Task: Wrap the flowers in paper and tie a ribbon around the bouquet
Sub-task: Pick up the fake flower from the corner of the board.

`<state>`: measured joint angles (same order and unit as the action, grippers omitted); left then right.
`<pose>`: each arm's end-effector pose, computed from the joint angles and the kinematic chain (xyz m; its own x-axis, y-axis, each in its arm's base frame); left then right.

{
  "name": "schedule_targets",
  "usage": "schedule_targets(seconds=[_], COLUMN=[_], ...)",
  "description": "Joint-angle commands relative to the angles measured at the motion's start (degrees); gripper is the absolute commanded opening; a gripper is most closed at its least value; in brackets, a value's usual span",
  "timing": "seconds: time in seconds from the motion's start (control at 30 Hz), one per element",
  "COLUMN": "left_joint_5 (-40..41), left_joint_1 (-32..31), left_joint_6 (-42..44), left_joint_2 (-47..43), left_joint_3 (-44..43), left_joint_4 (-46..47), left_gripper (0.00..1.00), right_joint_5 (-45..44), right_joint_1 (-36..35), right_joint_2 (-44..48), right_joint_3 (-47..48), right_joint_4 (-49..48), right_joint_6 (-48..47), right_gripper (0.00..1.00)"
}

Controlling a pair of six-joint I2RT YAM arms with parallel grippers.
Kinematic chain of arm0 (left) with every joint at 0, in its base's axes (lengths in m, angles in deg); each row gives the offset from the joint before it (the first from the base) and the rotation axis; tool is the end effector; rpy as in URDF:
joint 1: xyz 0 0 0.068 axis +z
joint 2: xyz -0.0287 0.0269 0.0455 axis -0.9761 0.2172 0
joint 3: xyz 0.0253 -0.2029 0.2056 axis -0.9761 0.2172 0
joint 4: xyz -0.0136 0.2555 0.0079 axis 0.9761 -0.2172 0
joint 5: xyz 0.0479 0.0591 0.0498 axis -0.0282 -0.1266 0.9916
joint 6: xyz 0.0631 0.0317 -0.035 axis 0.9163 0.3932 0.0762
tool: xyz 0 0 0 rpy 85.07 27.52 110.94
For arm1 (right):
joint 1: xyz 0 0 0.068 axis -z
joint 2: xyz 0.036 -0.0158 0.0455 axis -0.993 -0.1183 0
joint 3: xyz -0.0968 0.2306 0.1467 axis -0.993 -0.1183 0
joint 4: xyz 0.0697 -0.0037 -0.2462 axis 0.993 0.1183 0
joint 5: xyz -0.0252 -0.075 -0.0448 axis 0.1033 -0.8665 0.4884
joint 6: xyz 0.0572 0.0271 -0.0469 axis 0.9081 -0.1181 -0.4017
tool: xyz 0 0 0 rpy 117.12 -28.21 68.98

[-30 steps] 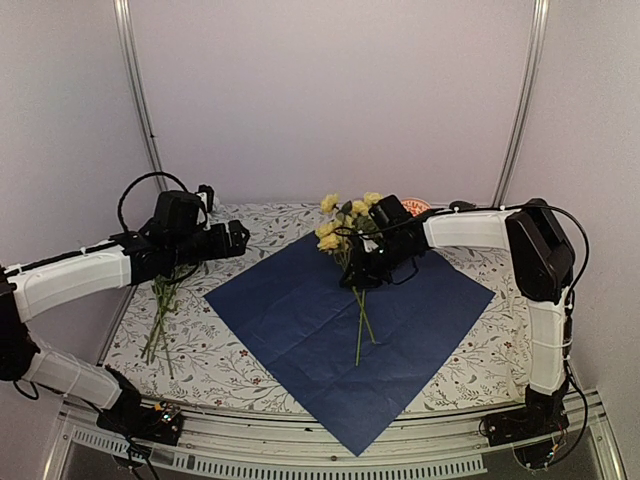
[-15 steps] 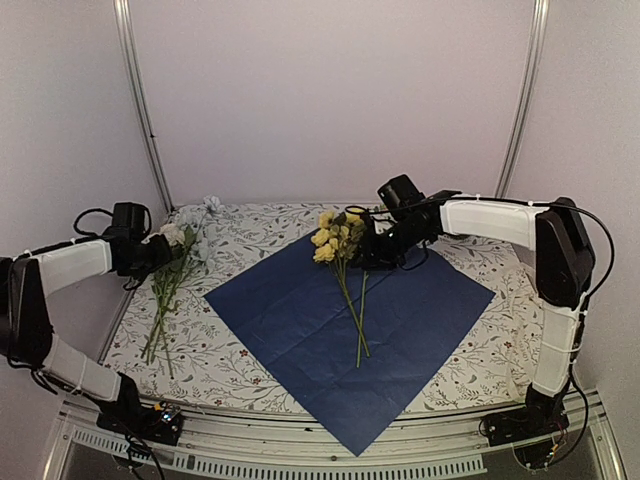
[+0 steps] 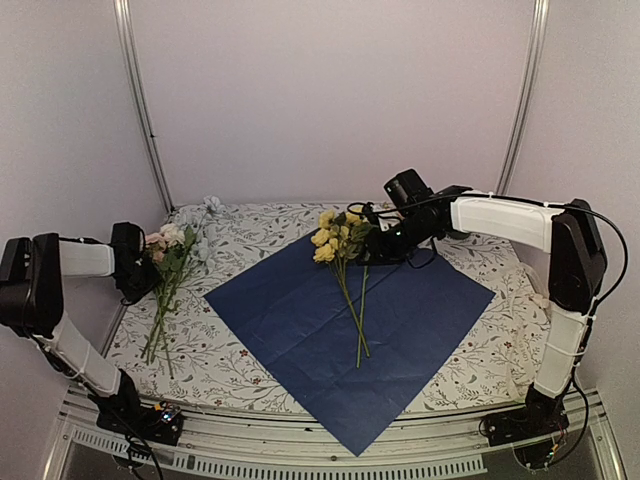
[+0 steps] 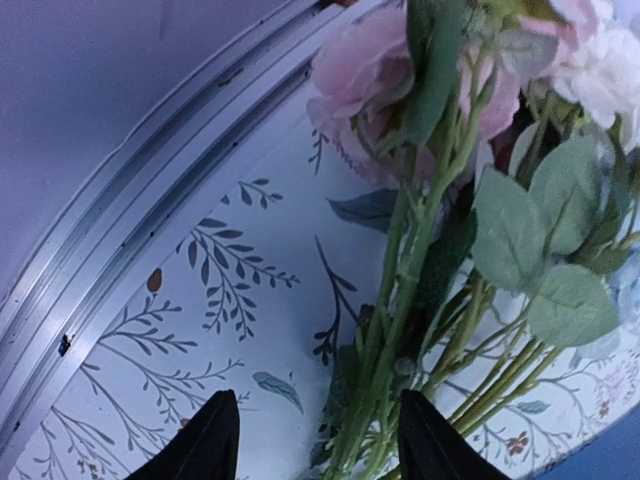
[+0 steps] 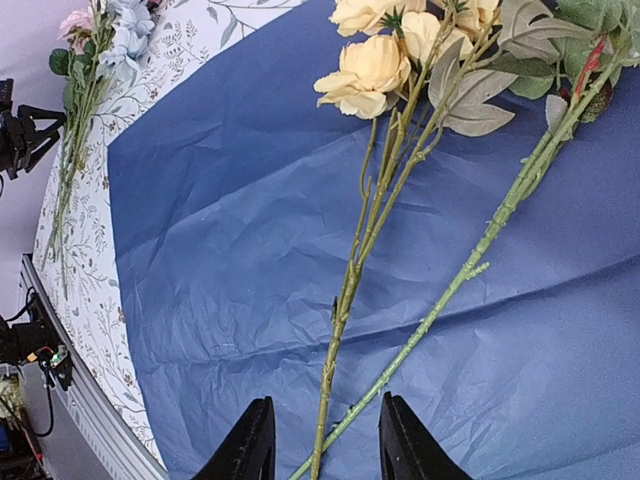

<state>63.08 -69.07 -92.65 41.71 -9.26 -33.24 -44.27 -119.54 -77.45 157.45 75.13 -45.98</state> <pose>0.2947 0.0541 0.1499 -0.5440 -0.6711 -0.5037 -0.6803 0.7042 -0.2034 0.3362 0.2736 0.2347 -0.8465 -0.2718 -0.4577 -0.4739 0.7764 0.4154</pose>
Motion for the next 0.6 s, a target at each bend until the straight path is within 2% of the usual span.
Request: schedule_targets(seconds=[0.0, 0.07, 0.23, 0.33, 0.43, 0.57], left_joint_5=[-1.2, -2.4, -3.2, -3.7, -5.2, -3.8], left_joint_1=[0.4, 0.4, 0.4, 0.4, 0.4, 0.4], left_joint_6=[-0.4, -0.2, -0.1, -0.4, -0.4, -1.2], left_joint_2=[1.0, 2.1, 4.8, 5.1, 4.9, 2.1], left_joint_3=[2.1, 2.1, 1.8, 2.1, 2.2, 2.2], left_joint_4=[2.2, 2.6, 3.1, 4.1, 4.9, 4.1], left_gripper=[0.42, 0.35, 0.34, 0.21, 0.0, 0.0], right_joint_5=[-1.2, -1.3, -1.2, -1.6, -1.9, -2.4], right_joint_1=[0.3, 0.3, 0.3, 0.3, 0.3, 0.3], right_joint_2=[0.1, -0.1, 0.1, 0.3, 0.2, 0.5], right_joint_3=[-0.6, -0.5, -0.4, -0.4, 0.2, 0.8], right_joint_4=[1.0, 1.0, 1.3, 1.6, 2.4, 3.1], right_joint_6=[-2.6, -2.6, -2.4, -2.2, -2.3, -2.2], right_gripper=[0.38, 0.38, 0.38, 0.38, 0.38, 0.38])
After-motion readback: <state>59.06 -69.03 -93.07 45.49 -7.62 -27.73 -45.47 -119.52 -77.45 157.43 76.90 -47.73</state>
